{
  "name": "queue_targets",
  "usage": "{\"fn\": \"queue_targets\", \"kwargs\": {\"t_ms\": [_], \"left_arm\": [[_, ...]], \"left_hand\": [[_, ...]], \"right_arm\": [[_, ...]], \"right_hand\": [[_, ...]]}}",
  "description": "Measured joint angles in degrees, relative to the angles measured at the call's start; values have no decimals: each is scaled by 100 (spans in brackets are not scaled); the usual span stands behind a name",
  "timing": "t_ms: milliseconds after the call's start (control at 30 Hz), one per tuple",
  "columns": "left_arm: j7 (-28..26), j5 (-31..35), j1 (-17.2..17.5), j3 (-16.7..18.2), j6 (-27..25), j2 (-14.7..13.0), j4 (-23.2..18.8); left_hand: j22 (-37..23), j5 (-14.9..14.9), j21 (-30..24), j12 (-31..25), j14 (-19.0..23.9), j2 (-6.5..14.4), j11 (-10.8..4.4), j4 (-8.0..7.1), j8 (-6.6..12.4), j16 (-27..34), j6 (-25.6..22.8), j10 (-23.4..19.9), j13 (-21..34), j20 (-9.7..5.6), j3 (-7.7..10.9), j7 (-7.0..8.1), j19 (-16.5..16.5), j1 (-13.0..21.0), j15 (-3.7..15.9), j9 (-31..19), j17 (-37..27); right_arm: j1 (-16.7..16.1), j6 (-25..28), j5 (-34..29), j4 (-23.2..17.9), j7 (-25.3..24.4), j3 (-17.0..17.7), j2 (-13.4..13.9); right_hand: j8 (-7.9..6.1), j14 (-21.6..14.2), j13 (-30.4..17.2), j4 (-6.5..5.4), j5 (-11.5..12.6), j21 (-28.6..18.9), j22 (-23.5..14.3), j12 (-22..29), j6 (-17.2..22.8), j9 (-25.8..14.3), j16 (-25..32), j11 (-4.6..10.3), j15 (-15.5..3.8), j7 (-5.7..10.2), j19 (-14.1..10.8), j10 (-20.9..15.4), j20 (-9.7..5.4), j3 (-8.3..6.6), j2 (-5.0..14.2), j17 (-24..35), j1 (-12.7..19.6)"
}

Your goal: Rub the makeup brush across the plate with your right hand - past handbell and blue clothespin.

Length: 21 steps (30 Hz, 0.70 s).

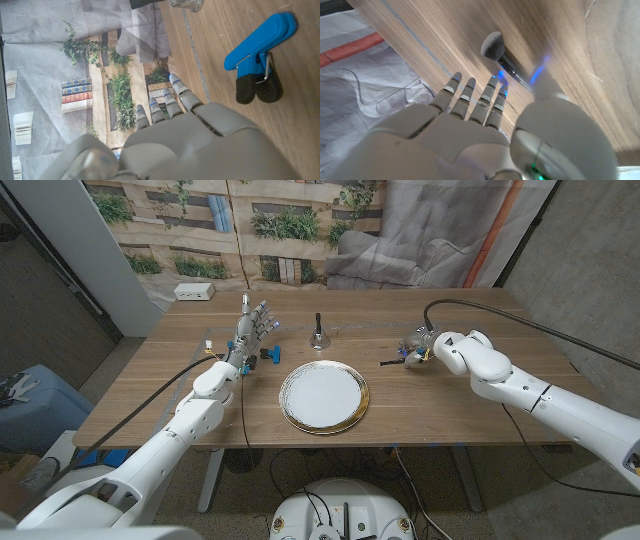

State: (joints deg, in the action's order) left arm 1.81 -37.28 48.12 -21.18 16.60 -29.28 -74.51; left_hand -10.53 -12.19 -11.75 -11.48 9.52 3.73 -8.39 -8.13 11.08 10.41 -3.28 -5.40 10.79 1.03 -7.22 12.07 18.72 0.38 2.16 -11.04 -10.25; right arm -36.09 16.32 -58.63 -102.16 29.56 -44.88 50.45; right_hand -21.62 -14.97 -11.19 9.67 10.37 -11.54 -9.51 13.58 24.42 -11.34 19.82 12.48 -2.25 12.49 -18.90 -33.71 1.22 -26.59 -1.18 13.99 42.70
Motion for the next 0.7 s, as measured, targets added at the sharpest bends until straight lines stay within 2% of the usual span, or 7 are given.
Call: {"fn": "queue_targets", "kwargs": {"t_ms": [167, 267, 300, 567, 700], "left_arm": [[0, 0, 0, 0, 0, 0, -1], [0, 0, 0, 0, -1, -1, -1], [0, 0, 0, 0, -2, -1, -1], [1, 0, 0, -1, -3, -1, -1], [2, 0, 0, -1, -3, 0, -1]], "left_hand": [[0, 0, 0, 0, 0, 0, 0, 0, 0, 0, 0, 0, 0, 0, 0, 0, 0, 0, 0, 0, 0], [0, 0, 0, 0, 0, 0, 0, 0, 0, 0, 0, 0, 0, 0, 0, 0, 0, 0, 0, 0, 0], [0, 0, 0, 0, 0, 0, 0, 0, 0, 0, 0, 0, 0, 0, 0, 0, 0, 0, 0, 0, 0], [0, 0, 0, 0, 0, 0, 0, 0, 0, 0, 0, 0, 0, 0, 0, 0, 0, 0, 0, 0, 0], [0, 0, 0, 0, 0, 0, 0, 0, 0, 0, 0, 0, 0, 0, 0, 0, 0, 0, 0, 0, 0]], "right_arm": [[-84, 2, 24, 19, -205, 31, 19], [-162, 48, 25, 29, -372, 55, 28], [-200, 74, 25, 33, -446, 67, 30], [-362, 197, 25, 57, -855, 112, 32], [-428, 229, 36, 74, -1040, 126, 33]], "right_hand": [[-81, -172, 0, 9, -20, 0, -25, 0, 212, -24, 76, 2, -1, 9, -42, -231, -2, 61, -98, 0, 102], [-184, -372, -5, -18, -21, 0, -25, -14, 437, -27, 197, 10, -15, 7, -71, -484, -30, 124, -62, 27, 137], [-219, -413, -11, -4, -21, 0, -25, -28, 505, -38, 231, 18, 4, 6, -79, -555, -38, 156, -117, 41, 194], [-459, -669, -17, 1, -20, 0, -24, -29, 997, -81, 412, 11, -34, 15, -193, -1078, -70, 253, -78, 107, 423], [-544, -761, -16, -11, -19, 0, -24, -29, 1162, -107, 482, 24, -18, 12, -194, -1209, -71, 293, -39, 142, 461]]}}
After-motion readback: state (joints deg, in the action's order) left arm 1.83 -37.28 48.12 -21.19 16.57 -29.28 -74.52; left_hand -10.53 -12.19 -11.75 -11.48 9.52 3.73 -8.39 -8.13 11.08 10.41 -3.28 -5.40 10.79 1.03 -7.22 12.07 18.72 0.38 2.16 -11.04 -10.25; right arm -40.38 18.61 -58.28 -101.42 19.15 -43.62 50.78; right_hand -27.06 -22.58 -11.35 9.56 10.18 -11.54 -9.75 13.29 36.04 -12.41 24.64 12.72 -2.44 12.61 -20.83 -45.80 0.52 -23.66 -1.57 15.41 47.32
